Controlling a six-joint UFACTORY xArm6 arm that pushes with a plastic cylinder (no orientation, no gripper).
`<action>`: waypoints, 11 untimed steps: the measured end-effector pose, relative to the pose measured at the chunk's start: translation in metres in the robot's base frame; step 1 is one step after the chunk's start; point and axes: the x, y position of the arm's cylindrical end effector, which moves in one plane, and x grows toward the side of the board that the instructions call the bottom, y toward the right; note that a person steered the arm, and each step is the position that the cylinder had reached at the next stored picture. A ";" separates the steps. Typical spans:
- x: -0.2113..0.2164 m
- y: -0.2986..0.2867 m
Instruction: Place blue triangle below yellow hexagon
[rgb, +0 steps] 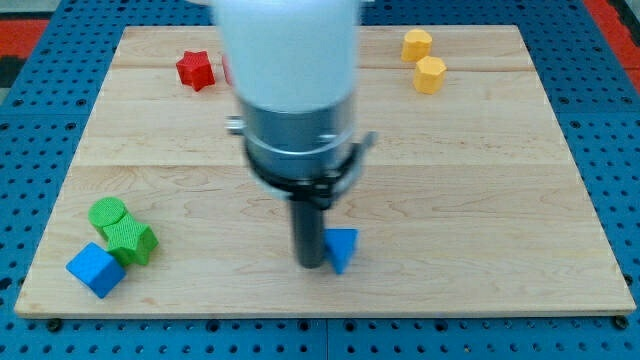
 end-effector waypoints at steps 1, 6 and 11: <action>-0.002 0.071; -0.012 0.167; -0.064 0.071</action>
